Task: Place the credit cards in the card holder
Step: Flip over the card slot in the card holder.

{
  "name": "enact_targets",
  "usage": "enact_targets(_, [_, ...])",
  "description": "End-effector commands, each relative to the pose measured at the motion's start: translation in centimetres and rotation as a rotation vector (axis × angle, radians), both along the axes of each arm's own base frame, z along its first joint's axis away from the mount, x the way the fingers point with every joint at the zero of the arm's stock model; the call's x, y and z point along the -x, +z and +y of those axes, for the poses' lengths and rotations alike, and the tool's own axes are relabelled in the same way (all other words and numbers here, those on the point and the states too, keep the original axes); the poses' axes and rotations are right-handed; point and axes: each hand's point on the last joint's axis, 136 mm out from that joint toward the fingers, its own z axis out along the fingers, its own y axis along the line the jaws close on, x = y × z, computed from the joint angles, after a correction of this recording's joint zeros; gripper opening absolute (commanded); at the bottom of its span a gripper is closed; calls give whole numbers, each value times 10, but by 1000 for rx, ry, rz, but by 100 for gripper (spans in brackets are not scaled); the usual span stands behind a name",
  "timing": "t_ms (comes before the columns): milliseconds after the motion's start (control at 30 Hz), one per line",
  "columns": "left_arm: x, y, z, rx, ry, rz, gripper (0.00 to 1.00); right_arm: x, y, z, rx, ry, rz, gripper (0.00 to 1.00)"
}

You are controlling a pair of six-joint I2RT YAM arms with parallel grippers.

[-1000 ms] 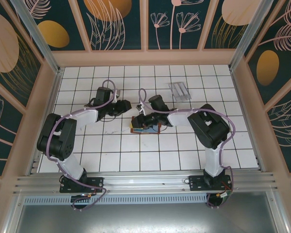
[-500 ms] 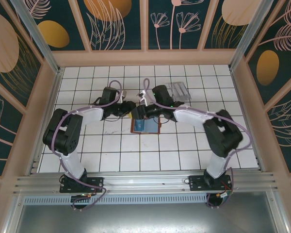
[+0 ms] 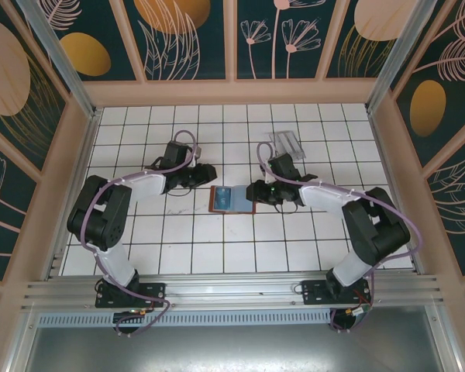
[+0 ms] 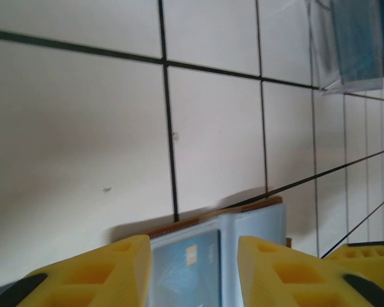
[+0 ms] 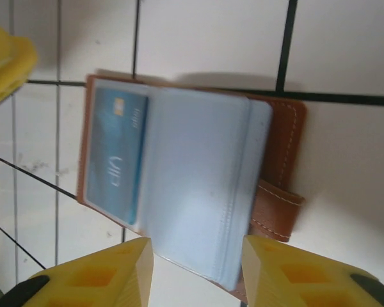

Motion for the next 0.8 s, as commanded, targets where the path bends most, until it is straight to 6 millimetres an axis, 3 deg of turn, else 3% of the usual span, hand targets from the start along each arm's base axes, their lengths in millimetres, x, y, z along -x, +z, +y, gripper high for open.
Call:
enact_targets(0, [9,-4,9,-47,-4,4,41,-2,-3,6,9,-16,12,40])
enact_targets(467, [21,-13,18,-82,0,14,41,-3,-21,27,-10,28,73,36])
enact_targets(500, [20,-4,18,-72,4,-12,42,-3,-22,27,-7,29,76,36])
enact_targets(567, [20,-5,17,-74,-5,-7,41,-3,-24,27,-3,26,79,36])
enact_targets(767, [22,-5,17,-67,-8,-2,41,-2,-19,36,-16,50,72,29])
